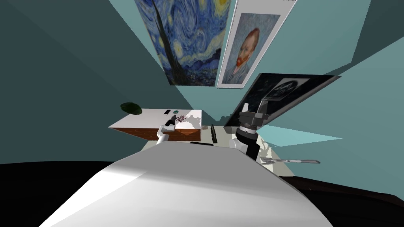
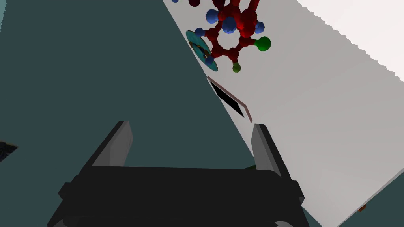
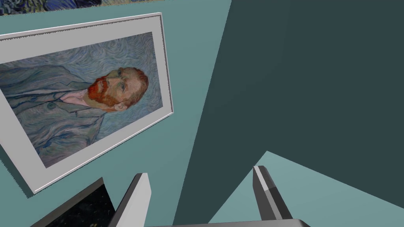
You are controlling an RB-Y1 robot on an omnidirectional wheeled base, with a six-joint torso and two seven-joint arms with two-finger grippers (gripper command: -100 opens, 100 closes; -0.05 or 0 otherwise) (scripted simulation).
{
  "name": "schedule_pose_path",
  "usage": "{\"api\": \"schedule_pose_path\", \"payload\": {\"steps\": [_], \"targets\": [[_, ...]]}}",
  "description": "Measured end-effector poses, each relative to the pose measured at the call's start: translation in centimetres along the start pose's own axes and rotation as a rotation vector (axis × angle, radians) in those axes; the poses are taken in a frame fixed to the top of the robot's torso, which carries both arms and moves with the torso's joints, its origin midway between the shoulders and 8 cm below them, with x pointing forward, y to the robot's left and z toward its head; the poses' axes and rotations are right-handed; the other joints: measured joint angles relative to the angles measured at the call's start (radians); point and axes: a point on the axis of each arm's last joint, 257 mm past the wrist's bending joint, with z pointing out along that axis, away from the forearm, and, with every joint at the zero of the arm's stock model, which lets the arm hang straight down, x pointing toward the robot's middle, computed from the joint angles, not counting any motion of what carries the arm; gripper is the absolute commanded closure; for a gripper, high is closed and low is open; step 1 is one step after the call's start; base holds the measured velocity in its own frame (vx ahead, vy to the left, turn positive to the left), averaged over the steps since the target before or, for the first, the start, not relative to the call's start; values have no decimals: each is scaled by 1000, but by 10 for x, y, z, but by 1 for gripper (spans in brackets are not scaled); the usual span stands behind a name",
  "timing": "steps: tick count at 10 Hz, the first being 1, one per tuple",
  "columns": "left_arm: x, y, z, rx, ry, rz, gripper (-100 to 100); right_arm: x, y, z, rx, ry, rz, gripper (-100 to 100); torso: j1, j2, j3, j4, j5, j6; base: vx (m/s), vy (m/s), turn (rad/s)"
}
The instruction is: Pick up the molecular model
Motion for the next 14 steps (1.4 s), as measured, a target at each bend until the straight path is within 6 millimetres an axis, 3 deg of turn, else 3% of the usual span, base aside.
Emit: {"api": "schedule_pose_path", "payload": {"steps": [4,8,9,10,12,13,14], "targets": [[6,31,15,-137,27,18,-100,0,0,0,0,0,0,0,0,-1,-1,0,0,0,63,-106,35],[13,56,19,-233,48,30,-100,0,0,0,0,0,0,0,6,4,2,1,1,0,-1,-19,23],[13,57,19,-237,49,30,0,0,0,0,0,0,0,0,6,4,2,1,1,0,0,0,0],[13,57,19,-236,49,30,-100,0,0,0,0,0,0,0,6,4,2,1,1,0,11,14,-42],[16,66,20,-236,51,33,-100,0,0,0,0,0,0,0,8,2,1,1,2,0,16,22,-54],[16,66,20,-234,51,32,100,0,0,0,0,0,0,0,8,3,2,1,1,0,0,0,0],[16,66,20,-234,51,32,100,0,0,0,0,0,0,0,7,3,2,1,1,0,5,8,-14]]}}
